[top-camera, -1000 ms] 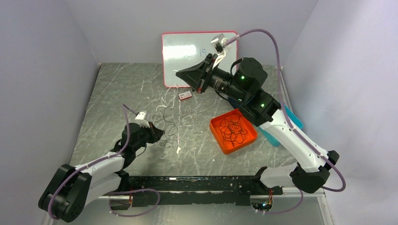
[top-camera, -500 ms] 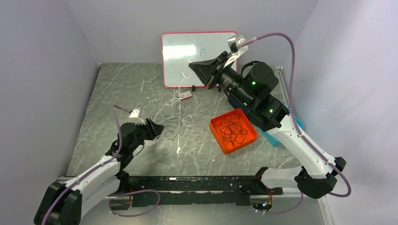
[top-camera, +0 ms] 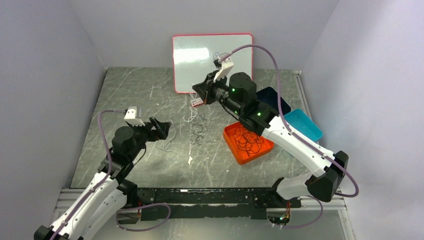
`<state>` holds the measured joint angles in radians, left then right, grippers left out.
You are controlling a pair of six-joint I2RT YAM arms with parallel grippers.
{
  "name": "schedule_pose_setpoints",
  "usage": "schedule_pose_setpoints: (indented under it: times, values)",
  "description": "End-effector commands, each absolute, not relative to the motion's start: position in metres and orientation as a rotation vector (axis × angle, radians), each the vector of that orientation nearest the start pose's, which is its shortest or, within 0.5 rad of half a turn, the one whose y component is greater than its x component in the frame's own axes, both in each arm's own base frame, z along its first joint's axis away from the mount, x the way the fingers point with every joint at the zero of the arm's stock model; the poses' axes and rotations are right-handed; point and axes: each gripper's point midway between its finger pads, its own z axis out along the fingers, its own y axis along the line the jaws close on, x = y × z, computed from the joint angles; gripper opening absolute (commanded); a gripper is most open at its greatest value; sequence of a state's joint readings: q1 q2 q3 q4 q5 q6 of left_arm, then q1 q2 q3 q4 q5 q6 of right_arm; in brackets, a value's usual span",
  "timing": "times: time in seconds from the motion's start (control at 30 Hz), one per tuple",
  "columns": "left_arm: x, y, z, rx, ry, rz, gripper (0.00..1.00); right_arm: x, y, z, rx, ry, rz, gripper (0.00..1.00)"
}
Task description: Untangle the cables
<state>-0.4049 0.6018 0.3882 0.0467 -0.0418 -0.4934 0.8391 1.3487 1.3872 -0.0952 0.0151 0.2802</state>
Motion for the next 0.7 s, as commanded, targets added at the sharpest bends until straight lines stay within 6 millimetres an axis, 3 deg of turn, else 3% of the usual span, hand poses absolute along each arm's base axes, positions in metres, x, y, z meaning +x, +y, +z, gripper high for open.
schedule_pose_setpoints:
  times: [0.0,0.2,0.57,0.67]
  values:
    - [0.261,-0.113,0.217,-0.116,1.719,-0.560,0.96,0.303,0.338,0.382,-0.401,1.638,0.807,0.00]
    - [0.249,-0.130,0.256,0.042,1.619,-0.646,0.99,0.291,0.355,0.380,-0.453,1.637,0.925,0.00]
    - [0.253,-0.157,0.304,0.209,1.487,-0.730,1.00,0.280,0.367,0.448,-0.381,1.500,1.120,0.00]
    - [0.255,-0.161,0.321,0.219,1.437,-0.753,1.00,0.281,0.371,0.458,-0.334,1.472,1.177,0.00]
